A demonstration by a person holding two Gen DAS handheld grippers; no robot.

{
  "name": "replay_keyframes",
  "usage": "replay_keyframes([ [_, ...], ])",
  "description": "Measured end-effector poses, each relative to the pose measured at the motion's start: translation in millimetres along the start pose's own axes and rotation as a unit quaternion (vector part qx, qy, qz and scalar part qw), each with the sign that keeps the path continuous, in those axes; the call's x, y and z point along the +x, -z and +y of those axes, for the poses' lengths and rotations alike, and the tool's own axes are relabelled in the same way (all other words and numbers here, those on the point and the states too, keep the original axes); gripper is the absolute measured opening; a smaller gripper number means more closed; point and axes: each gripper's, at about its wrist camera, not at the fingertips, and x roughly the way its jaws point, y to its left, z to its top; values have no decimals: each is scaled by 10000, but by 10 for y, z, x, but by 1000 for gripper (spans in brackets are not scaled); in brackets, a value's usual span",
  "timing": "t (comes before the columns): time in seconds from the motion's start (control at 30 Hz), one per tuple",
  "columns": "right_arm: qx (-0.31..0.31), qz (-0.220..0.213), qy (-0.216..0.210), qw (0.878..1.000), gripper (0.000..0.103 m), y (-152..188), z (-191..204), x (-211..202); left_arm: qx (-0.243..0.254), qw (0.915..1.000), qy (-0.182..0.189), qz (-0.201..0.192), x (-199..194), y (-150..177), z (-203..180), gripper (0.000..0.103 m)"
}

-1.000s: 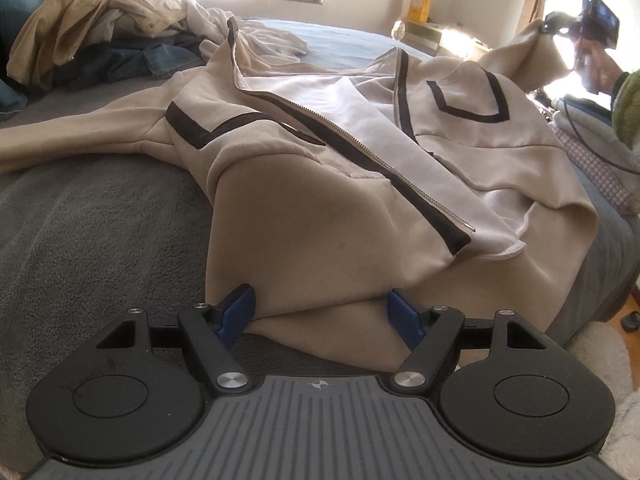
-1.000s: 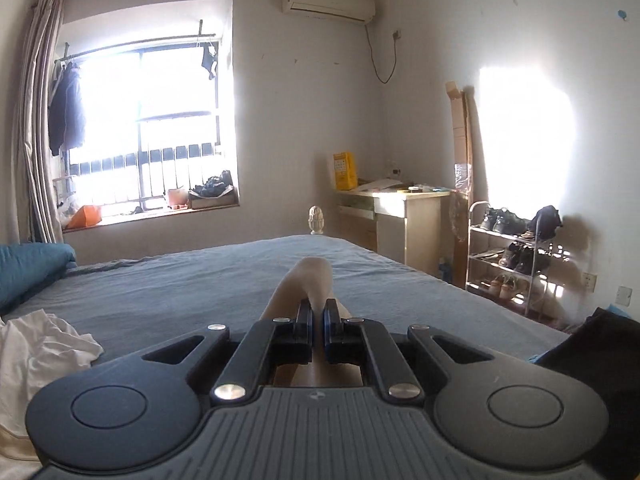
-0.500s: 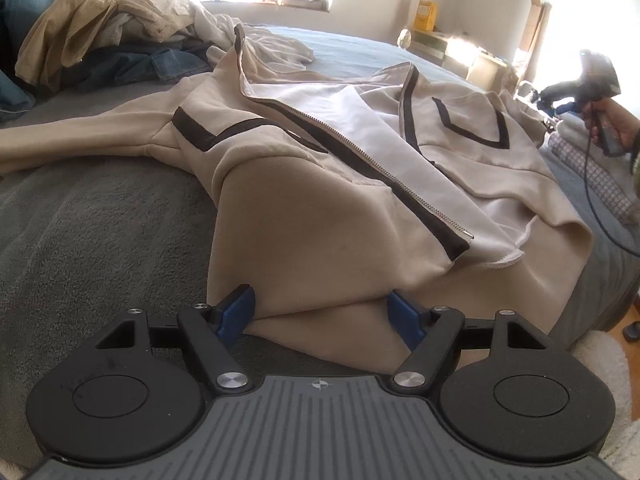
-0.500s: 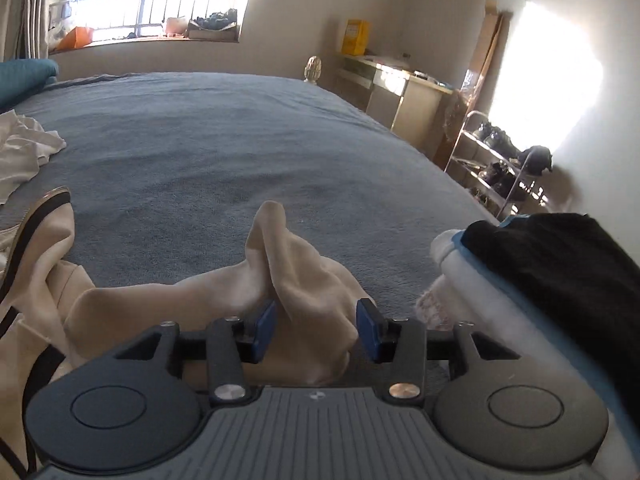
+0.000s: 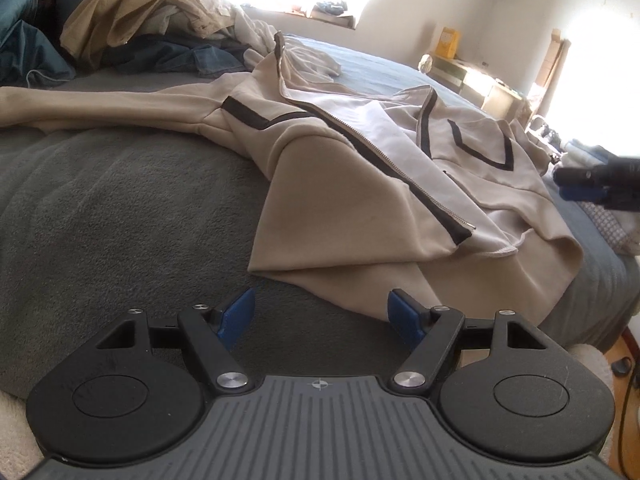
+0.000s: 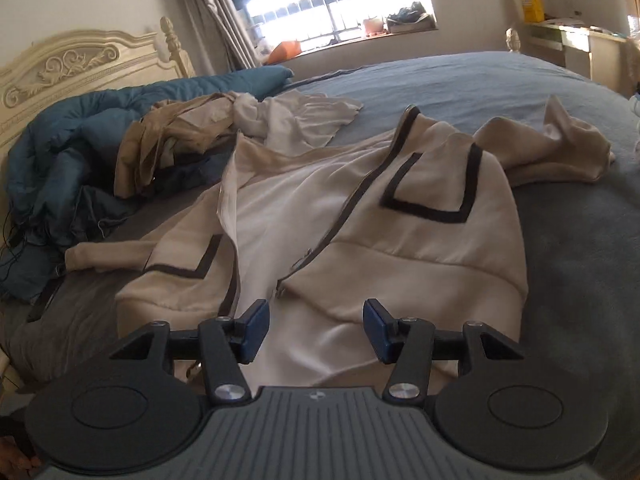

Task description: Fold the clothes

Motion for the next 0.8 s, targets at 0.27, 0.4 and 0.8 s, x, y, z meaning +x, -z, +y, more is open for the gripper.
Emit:
replay_keyframes([
  [0.27, -2273, -188, 1347, 9643, 52, 306, 512, 465, 26, 9999, 49, -107, 59, -53, 41, 74],
  [0.4, -1330, -201, 182, 9907, 51, 292, 508, 356, -8, 9996, -155, -228, 133, -107, 39, 74],
  [0.8, 1832, 516, -1824, 9646, 52, 480, 377, 545, -288, 9988, 31, -397, 209, -73, 187, 73],
])
